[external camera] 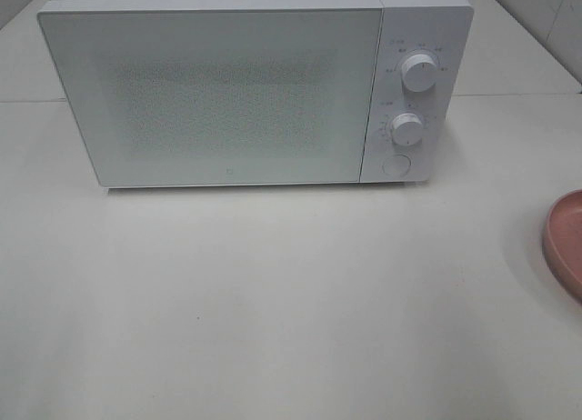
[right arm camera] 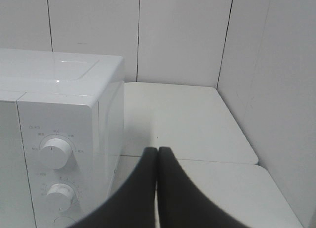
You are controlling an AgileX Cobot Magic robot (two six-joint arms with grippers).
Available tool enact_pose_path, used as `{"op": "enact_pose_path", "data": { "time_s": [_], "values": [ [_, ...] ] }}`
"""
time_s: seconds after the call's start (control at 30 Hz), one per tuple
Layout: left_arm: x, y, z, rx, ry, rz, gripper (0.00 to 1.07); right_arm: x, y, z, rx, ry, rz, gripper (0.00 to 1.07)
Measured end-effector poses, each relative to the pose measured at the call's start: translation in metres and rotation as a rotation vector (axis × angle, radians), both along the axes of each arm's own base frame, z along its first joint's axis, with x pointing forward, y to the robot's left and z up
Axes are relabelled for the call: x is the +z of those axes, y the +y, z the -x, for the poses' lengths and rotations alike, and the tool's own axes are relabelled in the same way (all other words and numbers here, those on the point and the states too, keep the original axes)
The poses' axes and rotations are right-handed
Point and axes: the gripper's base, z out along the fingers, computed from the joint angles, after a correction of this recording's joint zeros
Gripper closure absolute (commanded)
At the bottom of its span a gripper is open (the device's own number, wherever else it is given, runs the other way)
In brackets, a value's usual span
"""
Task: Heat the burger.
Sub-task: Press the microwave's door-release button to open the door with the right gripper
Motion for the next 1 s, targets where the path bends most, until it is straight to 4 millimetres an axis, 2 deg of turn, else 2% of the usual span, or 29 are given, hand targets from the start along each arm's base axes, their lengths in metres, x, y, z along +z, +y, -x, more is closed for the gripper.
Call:
{"op": "enact_pose_path", "data": {
  "time_s": [0.03,0.13,0.2,0.27,0.3,0.37,0.43,0.47,0.5,0.53,0.6,1.0],
  "values": [
    [0.000,0.000,0.000,0.000,0.000,0.000,0.04,-0.006,0.001,-0.006,0.006,0.005,0.001,1.07],
    [0.000,0.000,0.000,0.000,0.000,0.000,0.04,-0.008,0.001,-0.008,0.010,0.002,0.002,1.07],
    [0.000,0.000,0.000,0.000,0.000,0.000,0.04,-0.021,0.003,-0.014,0.023,-0.007,0.001,1.07],
    [0.000,0.000,0.000,0.000,0.000,0.000,0.04,-0.025,0.003,-0.015,0.025,-0.007,-0.002,1.07],
    [0.000,0.000,0.000,0.000,0.000,0.000,0.04,-0.034,0.003,-0.014,0.025,-0.009,-0.016,1.07],
    [0.000,0.000,0.000,0.000,0.000,0.000,0.04,-0.039,0.003,-0.014,0.024,-0.004,-0.024,1.07],
    [0.000,0.000,0.000,0.000,0.000,0.000,0.04,-0.057,0.003,-0.012,0.021,0.032,-0.040,1.07],
    [0.000,0.000,0.000,0.000,0.000,0.000,0.04,-0.057,0.003,-0.012,0.021,0.032,-0.040,1.07],
    [0.000,0.000,0.000,0.000,0.000,0.000,0.04,-0.069,0.003,-0.010,0.023,0.059,-0.041,1.07],
    [0.000,0.000,0.000,0.000,0.000,0.000,0.04,-0.069,0.003,-0.010,0.023,0.059,-0.041,1.07],
    [0.000,0.000,0.000,0.000,0.000,0.000,0.04,-0.081,0.003,-0.007,0.026,0.078,-0.047,1.07],
    [0.000,0.000,0.000,0.000,0.000,0.000,0.04,-0.088,0.006,-0.007,0.045,0.099,-0.105,1.07]
  ]
}}
